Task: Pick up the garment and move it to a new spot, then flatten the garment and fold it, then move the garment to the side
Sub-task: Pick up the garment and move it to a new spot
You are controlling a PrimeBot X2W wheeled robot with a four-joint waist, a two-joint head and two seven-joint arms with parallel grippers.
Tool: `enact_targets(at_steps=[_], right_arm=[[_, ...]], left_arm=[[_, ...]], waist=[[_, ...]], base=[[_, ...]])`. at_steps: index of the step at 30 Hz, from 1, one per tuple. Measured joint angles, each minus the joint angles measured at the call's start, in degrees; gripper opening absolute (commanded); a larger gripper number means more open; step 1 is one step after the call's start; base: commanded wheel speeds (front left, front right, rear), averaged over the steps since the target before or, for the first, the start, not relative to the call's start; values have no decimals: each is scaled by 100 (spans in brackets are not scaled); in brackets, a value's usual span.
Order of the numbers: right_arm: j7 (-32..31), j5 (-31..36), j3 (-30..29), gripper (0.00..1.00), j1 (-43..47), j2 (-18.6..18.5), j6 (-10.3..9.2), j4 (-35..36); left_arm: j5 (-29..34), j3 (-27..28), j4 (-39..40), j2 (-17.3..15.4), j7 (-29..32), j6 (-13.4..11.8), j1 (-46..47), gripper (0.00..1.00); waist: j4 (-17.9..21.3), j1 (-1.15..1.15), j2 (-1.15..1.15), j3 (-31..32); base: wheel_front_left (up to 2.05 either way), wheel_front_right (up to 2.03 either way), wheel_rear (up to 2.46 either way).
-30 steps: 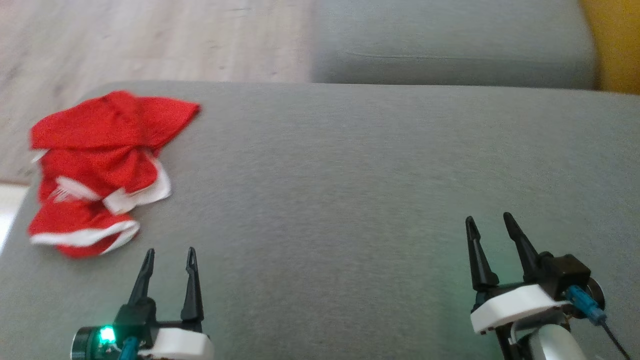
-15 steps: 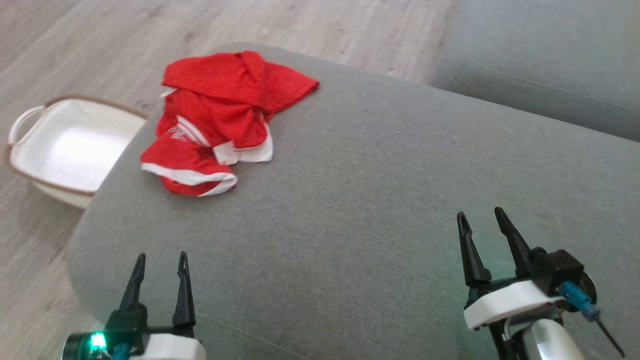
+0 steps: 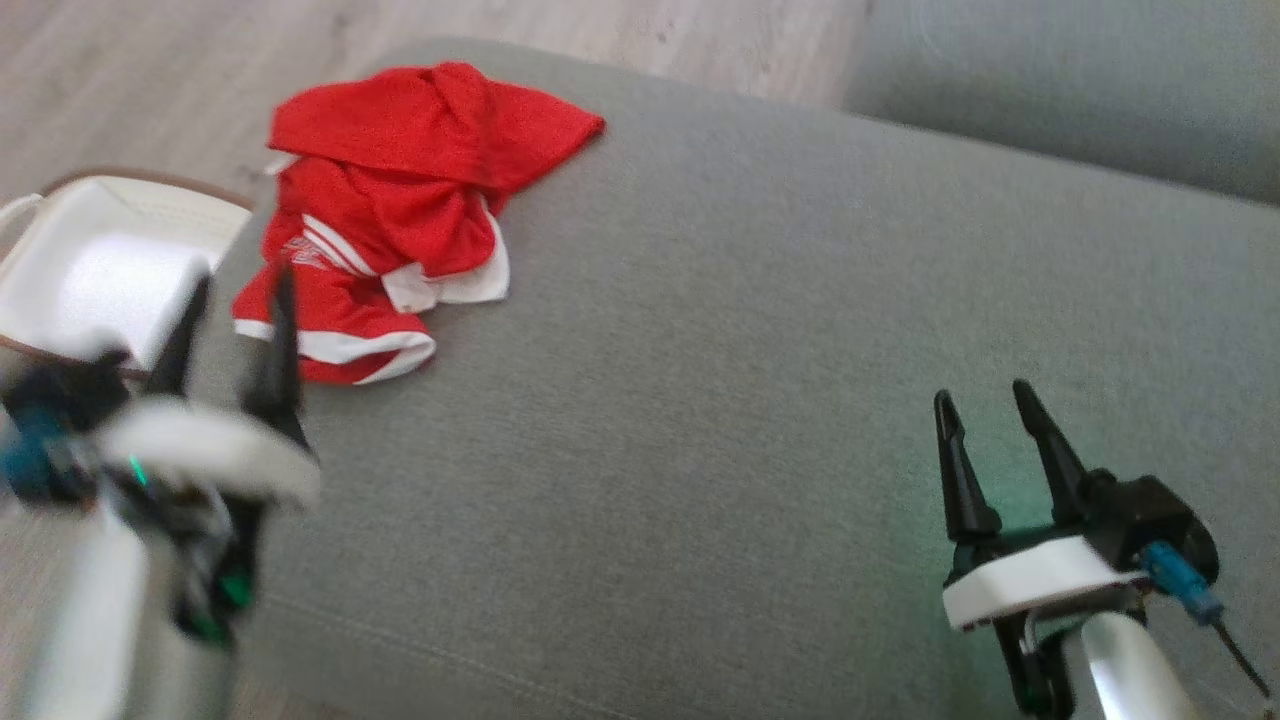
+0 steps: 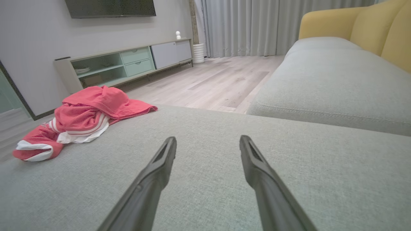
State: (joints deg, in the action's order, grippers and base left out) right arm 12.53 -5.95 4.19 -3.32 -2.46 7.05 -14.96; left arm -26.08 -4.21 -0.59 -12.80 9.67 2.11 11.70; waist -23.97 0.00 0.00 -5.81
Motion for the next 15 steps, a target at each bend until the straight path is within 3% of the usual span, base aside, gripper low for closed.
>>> enact_targets(at_steps=[5,10,15], right_arm=[[-119,185,-3,100,-301,-9,0,325],[-210,350,-64,100,-492,-19,0,756],[-254,377,-93,100,-652,-23,0,1116]], left_arm=[[-984,522,-379,-376,1452,16,1522,100],[-1234,798,-1007,-1033,2514,-119,2435,100],[-1269,1026,-1389,-1618,3299,-416,2736,100]], waist=[[301,1,0,-432],[720,1,0,-986],[1229,2,0,-1573]], base=[[0,0,0],[0,0,0],[0,0,0]])
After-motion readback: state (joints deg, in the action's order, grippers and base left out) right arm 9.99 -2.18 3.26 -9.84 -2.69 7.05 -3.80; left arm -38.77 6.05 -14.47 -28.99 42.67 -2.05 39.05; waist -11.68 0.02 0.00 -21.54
